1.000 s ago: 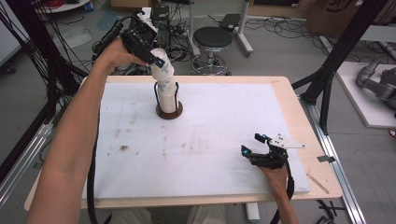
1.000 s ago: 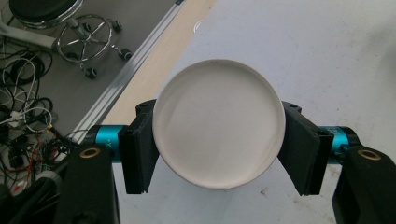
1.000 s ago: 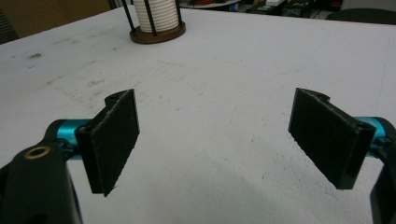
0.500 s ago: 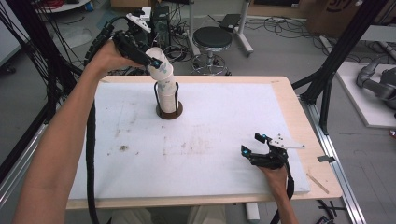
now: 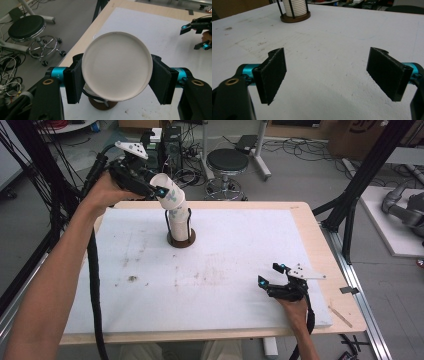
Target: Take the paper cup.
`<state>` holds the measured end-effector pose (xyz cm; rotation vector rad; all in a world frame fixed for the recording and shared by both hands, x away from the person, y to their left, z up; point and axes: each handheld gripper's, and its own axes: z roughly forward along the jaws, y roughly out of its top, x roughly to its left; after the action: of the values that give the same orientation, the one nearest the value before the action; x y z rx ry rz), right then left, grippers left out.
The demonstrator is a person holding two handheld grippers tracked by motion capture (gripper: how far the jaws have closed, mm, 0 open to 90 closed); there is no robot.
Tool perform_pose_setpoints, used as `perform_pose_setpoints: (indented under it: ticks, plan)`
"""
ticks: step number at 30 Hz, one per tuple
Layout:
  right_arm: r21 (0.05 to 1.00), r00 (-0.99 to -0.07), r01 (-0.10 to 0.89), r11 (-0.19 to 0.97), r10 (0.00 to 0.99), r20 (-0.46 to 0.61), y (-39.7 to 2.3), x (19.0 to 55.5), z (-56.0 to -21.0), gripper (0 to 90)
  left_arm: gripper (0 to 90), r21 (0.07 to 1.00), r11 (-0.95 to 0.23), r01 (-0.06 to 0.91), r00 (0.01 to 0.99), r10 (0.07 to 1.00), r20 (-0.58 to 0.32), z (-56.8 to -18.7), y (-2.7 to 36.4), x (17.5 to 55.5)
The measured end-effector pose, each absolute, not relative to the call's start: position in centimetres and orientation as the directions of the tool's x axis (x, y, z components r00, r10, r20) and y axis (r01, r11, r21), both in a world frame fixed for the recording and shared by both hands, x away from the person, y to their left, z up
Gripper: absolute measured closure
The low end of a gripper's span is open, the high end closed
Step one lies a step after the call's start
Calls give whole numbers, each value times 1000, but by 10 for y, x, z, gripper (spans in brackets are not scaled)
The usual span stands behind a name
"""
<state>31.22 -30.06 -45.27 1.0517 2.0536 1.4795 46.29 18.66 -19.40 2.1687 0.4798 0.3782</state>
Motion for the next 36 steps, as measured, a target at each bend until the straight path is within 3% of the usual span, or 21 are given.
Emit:
perform_pose_setpoints:
  ticks: [14,36]
  plan:
    - [927,-641,340,157,760,107,-301,312,-453,165,358,856,-496,147,901,425,91,-204,196,427]
    - [921,-643,351,172,758,104,-300,313,-453,165,358,899,-424,108,936,348,52,-255,210,378]
